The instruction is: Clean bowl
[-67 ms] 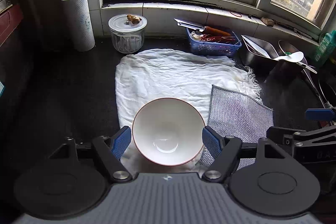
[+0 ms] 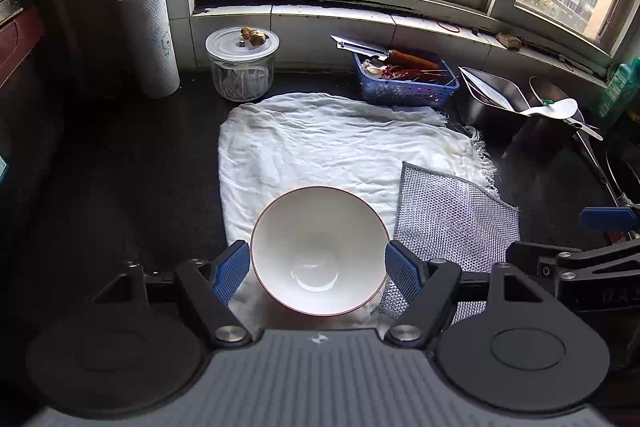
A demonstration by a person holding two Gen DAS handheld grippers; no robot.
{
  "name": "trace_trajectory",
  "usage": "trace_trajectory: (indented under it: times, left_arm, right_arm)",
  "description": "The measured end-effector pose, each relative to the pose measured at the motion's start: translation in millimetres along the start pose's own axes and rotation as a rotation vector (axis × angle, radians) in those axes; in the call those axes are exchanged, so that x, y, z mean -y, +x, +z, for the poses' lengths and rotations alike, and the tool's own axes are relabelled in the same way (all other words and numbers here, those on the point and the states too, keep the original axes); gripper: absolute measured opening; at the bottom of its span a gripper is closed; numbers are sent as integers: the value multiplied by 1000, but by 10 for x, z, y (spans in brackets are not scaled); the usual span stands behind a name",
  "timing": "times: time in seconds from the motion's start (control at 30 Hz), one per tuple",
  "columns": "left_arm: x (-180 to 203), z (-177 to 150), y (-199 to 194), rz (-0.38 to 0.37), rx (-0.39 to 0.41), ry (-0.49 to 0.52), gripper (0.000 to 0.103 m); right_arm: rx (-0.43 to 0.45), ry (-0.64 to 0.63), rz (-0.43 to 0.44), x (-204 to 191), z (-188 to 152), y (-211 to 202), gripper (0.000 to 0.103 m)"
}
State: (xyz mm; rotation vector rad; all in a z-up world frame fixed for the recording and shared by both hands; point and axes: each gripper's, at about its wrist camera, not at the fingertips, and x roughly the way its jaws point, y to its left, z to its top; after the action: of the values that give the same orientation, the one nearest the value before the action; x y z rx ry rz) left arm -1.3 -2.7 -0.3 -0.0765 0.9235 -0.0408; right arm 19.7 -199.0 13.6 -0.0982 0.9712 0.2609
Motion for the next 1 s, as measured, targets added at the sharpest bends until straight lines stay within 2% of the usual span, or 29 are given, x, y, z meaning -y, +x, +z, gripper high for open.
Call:
trace_trajectory:
  times: [0.2,0.37,1.0]
  left_arm:
    - [77,-36,-12,44,17,46,74]
    - [22,30,-7,5,-10,26,74]
    - [61,11,-9,-3,0,35,74]
  right_arm:
    - [1,0,-3,11,0,-7,102]
    - [1,2,-3,10,4,-9,102]
    - [5,7,-2,3,0,15,102]
